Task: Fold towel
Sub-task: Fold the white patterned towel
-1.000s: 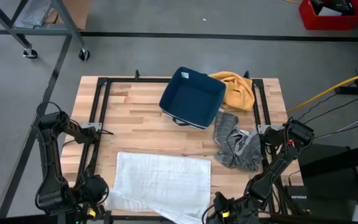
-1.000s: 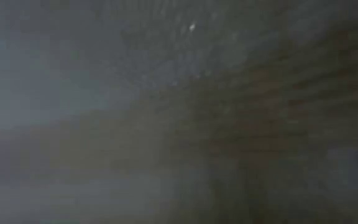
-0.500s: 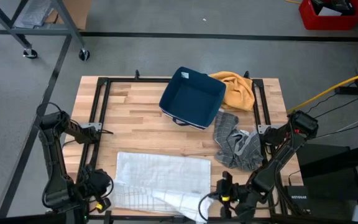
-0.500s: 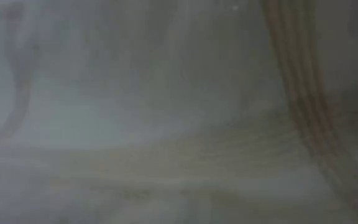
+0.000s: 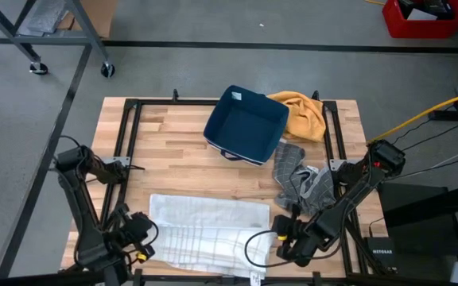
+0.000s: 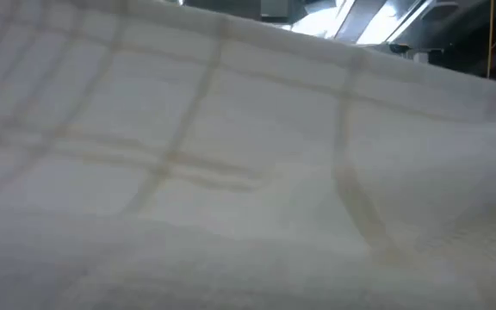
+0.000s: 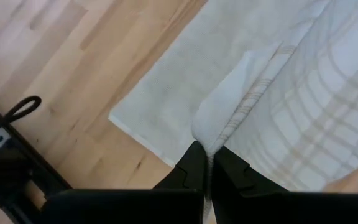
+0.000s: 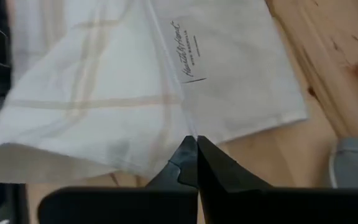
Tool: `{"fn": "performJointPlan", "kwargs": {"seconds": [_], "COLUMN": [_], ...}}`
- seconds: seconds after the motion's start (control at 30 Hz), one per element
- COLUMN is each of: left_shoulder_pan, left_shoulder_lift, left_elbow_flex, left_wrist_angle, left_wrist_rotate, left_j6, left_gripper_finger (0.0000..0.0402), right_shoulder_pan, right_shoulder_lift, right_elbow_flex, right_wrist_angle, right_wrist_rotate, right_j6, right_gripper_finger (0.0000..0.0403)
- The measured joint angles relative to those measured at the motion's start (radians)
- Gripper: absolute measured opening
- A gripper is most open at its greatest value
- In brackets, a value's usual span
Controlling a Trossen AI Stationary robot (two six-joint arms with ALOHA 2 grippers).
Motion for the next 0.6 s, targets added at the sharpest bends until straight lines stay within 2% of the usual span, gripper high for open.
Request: {"fn": "performJointPlan", "kwargs": {"seconds": [0.17, 0.6], "left_shoulder_pan": [0.025, 0.04], "left_shoulder_lift": [0.038, 0.088], "left_elbow_flex": [0.0, 0.0], "left_wrist_angle": [-0.011, -0.017], "left_wrist_rotate": [0.013, 0.066], "left_j6": [0.058, 0.037], "left_gripper_finger": [0.0, 0.0007], "right_shoulder_pan": [0.001, -0.002], "right_shoulder_lift": [0.0, 0.0], "right_elbow_flex": [0.0, -0.001], "right_wrist_angle": [-0.046, -0.044], "right_wrist_rotate": [0.056, 0.066], "right_j6": [-0.003, -0.003], "right_gripper_finger": [0.0, 0.0012]}}
